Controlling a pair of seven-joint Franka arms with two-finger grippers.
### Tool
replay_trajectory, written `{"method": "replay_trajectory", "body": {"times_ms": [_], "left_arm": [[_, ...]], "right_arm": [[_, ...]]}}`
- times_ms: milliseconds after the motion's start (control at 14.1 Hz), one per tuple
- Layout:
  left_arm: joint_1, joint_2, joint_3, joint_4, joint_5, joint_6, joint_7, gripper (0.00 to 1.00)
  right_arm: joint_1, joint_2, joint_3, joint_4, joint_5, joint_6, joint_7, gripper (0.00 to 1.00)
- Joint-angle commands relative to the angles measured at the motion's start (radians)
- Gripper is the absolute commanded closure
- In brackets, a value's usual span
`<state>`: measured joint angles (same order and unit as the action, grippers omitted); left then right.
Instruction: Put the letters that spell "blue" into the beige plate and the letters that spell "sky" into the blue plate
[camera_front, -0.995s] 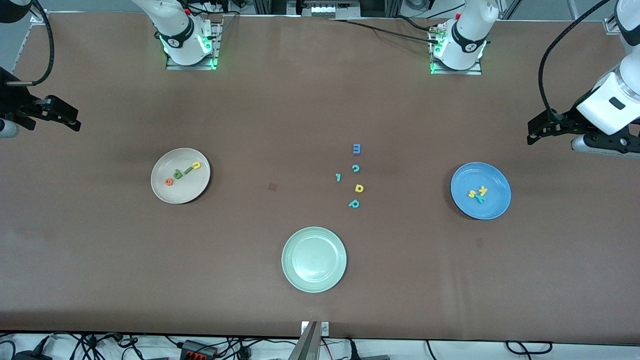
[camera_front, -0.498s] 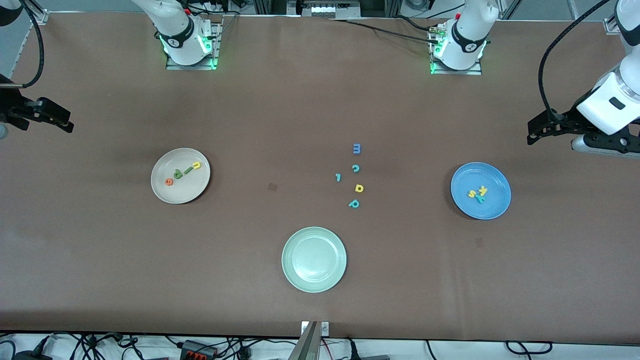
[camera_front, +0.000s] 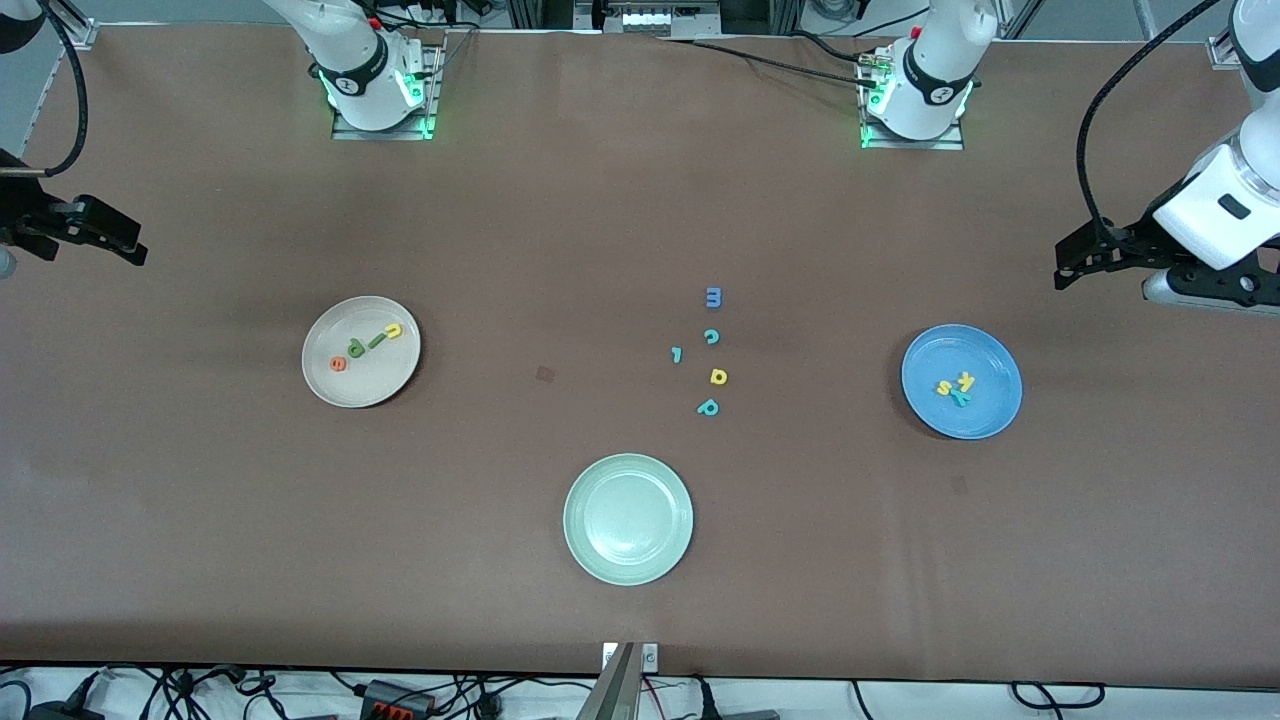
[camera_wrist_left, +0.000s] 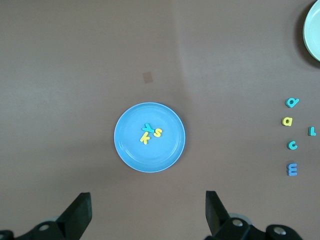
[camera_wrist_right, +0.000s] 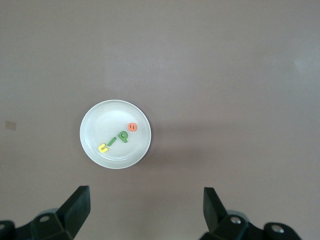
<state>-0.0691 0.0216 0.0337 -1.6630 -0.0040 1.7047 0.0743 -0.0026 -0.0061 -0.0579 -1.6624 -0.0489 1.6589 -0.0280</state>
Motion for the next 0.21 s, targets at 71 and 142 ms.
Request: {"method": "replay_trajectory", "body": {"times_ms": [71,142], "left_arm": [[-0.003,0.014,-0.001,0.031,-0.002,-0.019,-0.007,0.00],[-0.003,0.012,-0.001,0.031,-0.002,-0.017,-0.007,0.00]], "right_arm": [[-0.010,-0.015,0.004,-0.014,0.011,0.005,0.010,0.00],[-0.010,-0.015,0.004,-0.014,0.011,0.004,0.010,0.00]]}}
